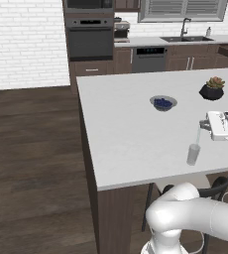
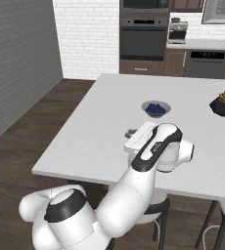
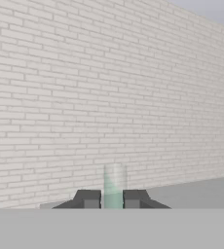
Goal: Take a straw from the drawer in front and place it inside the glass cup on the dining counter.
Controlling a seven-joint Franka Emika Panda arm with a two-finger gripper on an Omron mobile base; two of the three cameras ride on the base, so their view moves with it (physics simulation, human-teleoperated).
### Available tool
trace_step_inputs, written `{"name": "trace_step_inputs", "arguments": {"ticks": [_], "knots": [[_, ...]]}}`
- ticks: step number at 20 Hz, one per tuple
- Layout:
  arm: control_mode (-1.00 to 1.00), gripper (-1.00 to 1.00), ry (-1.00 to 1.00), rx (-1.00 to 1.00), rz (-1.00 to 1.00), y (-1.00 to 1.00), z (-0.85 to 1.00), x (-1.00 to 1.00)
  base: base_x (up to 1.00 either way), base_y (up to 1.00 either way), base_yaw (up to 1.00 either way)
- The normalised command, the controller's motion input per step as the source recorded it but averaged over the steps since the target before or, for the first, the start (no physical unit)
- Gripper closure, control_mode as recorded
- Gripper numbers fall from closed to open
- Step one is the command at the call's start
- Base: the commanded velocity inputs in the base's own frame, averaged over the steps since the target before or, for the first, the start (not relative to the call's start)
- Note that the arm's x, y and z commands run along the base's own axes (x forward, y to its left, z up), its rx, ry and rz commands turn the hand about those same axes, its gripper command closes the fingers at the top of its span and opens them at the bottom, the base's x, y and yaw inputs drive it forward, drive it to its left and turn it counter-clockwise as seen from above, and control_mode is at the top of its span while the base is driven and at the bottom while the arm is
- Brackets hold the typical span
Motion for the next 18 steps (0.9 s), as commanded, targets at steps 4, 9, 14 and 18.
{"name": "trace_step_inputs", "arguments": {"ticks": [4, 9, 14, 18], "knots": [[-1.0, 1.0, 0.0, 0.0, 0.01, 0.0, -0.14, 0.16, 0.0, 0.0, 0.0], [-1.0, 1.0, -0.02, 0.0, 0.01, -0.02, -0.14, 0.14, 0.0, 0.0, 0.0], [-1.0, 1.0, -0.04, 0.0, 0.01, -0.15, -0.13, 0.2, 0.0, 0.0, 0.0], [-1.0, 1.0, -0.07, 0.0, 0.01, -0.18, -0.05, 0.14, 0.0, 0.0, 0.0]]}}
